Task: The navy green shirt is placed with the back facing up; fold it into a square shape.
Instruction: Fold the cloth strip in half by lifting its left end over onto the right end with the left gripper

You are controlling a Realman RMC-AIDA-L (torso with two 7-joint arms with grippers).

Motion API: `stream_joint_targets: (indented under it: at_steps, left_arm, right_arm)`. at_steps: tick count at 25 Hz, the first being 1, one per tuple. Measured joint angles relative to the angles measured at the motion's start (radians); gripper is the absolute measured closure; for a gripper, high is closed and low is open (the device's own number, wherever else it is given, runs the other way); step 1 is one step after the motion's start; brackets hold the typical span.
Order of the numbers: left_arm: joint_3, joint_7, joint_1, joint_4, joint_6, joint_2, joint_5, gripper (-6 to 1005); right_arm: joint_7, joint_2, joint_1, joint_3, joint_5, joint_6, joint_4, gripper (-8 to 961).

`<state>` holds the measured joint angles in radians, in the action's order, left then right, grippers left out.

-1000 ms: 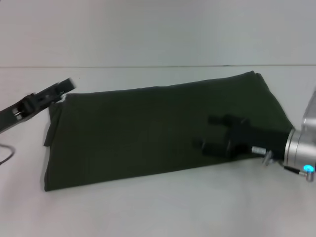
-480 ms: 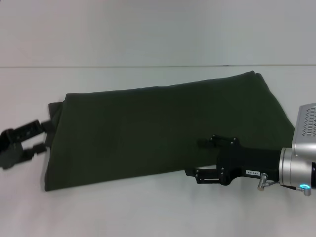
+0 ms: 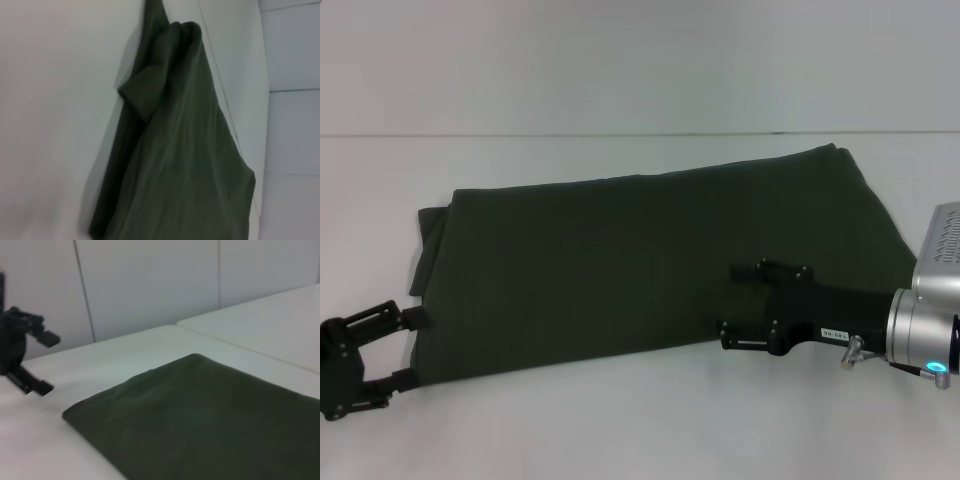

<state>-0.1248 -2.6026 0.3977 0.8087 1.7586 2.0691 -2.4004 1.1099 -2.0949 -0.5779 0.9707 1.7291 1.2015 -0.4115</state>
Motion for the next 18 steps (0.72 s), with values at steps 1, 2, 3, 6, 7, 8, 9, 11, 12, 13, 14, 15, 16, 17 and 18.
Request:
stream_joint_targets:
  at_steps: [1,2,3,6,7,8,9,11,12,13,14,15,16,17,18]
  left_arm:
    - [0.002,-0.001,-0.002,-0.017,-0.007,0.001,0.000,65]
    - [0.002,-0.002,-0.003,-0.035,-0.016,0.001,-0.002,65]
    - [0.002,-0.002,-0.004,-0.043,-0.023,0.001,-0.004,65]
    - [0.002,-0.003,-0.009,-0.062,-0.054,0.002,-0.007,65]
    - [0.002,-0.006,-0.011,-0.063,-0.061,0.003,-0.008,65]
    - [0.002,-0.009,-0.013,-0.063,-0.068,0.003,-0.011,65]
    - [0.003,-0.013,-0.014,-0.063,-0.075,0.003,-0.018,65]
    - [0.003,-0.019,-0.015,-0.061,-0.085,0.003,-0.035,65]
    - [0.004,-0.021,-0.013,-0.060,-0.090,0.003,-0.045,65]
    - [0.004,-0.022,-0.012,-0.059,-0.094,0.003,-0.052,65]
    - [0.004,-0.023,-0.010,-0.059,-0.099,0.003,-0.057,65]
    - [0.004,-0.026,-0.009,-0.060,-0.106,0.003,-0.059,65]
    - [0.004,-0.030,-0.009,-0.062,-0.114,0.003,-0.059,66]
    - [0.004,-0.033,-0.009,-0.063,-0.117,0.003,-0.058,66]
    - [0.004,-0.039,-0.009,-0.063,-0.124,0.003,-0.056,66]
  right_arm:
    - [0.000,0.000,0.000,0.000,-0.007,-0.002,0.000,38]
    - [0.000,0.000,0.001,-0.001,-0.014,-0.002,0.000,38]
    - [0.000,0.001,0.001,-0.001,-0.019,-0.003,0.000,38]
    - [-0.005,0.001,0.002,0.002,-0.023,0.003,0.000,38]
    - [-0.007,0.001,0.002,0.007,-0.021,0.005,0.000,38]
    - [-0.008,0.002,0.002,0.012,-0.018,0.008,0.000,38]
    - [-0.009,0.002,0.002,0.018,-0.016,0.009,0.000,38]
    - [-0.010,0.002,0.003,0.023,-0.015,0.009,0.000,38]
    - [-0.010,0.002,0.003,0.023,-0.015,0.010,0.000,38]
    - [-0.010,0.003,0.003,0.023,-0.015,0.010,0.000,38]
    - [-0.010,0.003,0.003,0.023,-0.015,0.010,0.000,38]
    - [-0.010,0.003,0.004,0.024,-0.015,0.010,0.000,38]
    - [-0.010,0.003,0.004,0.024,-0.015,0.010,0.000,38]
    - [-0.010,0.003,0.005,0.024,-0.015,0.010,0.000,38]
    - [-0.010,0.003,0.006,0.024,-0.015,0.010,0.001,38]
